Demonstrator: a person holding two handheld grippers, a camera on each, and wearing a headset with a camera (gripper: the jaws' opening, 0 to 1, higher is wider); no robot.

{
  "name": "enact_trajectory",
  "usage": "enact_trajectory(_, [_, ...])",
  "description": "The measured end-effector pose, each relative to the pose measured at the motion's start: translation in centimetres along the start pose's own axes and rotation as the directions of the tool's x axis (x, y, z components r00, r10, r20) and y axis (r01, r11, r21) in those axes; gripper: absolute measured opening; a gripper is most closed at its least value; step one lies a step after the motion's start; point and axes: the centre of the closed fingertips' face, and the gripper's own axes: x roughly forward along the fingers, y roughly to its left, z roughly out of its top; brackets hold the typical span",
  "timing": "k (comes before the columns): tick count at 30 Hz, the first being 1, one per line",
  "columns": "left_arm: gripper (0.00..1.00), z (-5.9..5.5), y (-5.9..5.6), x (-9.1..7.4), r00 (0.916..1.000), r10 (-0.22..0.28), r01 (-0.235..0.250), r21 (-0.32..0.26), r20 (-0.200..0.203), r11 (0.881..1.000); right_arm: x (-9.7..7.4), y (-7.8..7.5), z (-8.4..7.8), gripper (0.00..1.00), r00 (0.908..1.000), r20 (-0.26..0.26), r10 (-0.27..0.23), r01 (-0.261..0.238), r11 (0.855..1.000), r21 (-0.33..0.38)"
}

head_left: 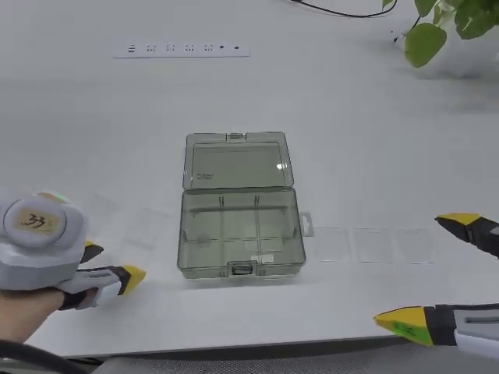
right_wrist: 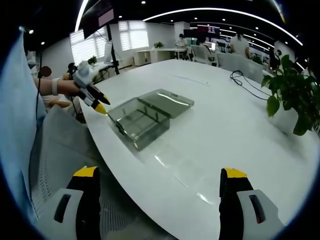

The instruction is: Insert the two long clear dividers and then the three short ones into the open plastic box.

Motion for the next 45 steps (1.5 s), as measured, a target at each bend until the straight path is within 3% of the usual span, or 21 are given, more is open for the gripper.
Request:
enact_trajectory(6, [0.38, 0.1, 0.1, 0.3, 0.9999, 0.014, -0.014, -0.015, -0.004, 1.000, 0.1, 0.1, 0.0, 1.00, 1.0000, 0.004, 0.001, -0.001, 1.000, 0.003])
enact_trajectory(11, [0.38, -0.1, 0.4, 0.7, 0.9983, 0.044, -0.042, 0.031, -0.038, 0.999, 0.0, 0.1, 0.0, 1.00, 1.0000, 0.009, -0.002, 0.002, 1.000, 0.004])
enact_trajectory(17, [0.36, -0.4, 0.4, 1.0, 0.9963, 0.057, -0.054, 0.045, -0.064, 0.997, -0.1, 0.1, 0.0, 1.00, 0.9999, 0.014, -0.008, 0.008, 1.000, 0.012])
enact_trajectory(29, [0.33, -0.6, 0.3, 0.9, 0.9949, 0.053, -0.053, 0.010, -0.085, 0.999, 0.2, 0.7, 0.1, 1.00, 0.9998, 0.018, 0.003, -0.003, 1.000, 0.018])
enact_trajectory(38, [0.31, -0.8, 0.4, 0.7, 0.9902, 0.051, -0.055, -0.027, -0.130, 0.998, 0.1, 1.0, 0.2, 1.00, 0.9998, 0.018, 0.010, -0.010, 0.999, 0.031])
enact_trajectory(45, [0.30, -0.9, 0.3, 0.6, 0.9909, 0.049, -0.054, -0.033, -0.125, 0.998, -0.6, 1.8, 0.2, 1.00, 0.9999, 0.005, 0.015, -0.015, 0.999, 0.051])
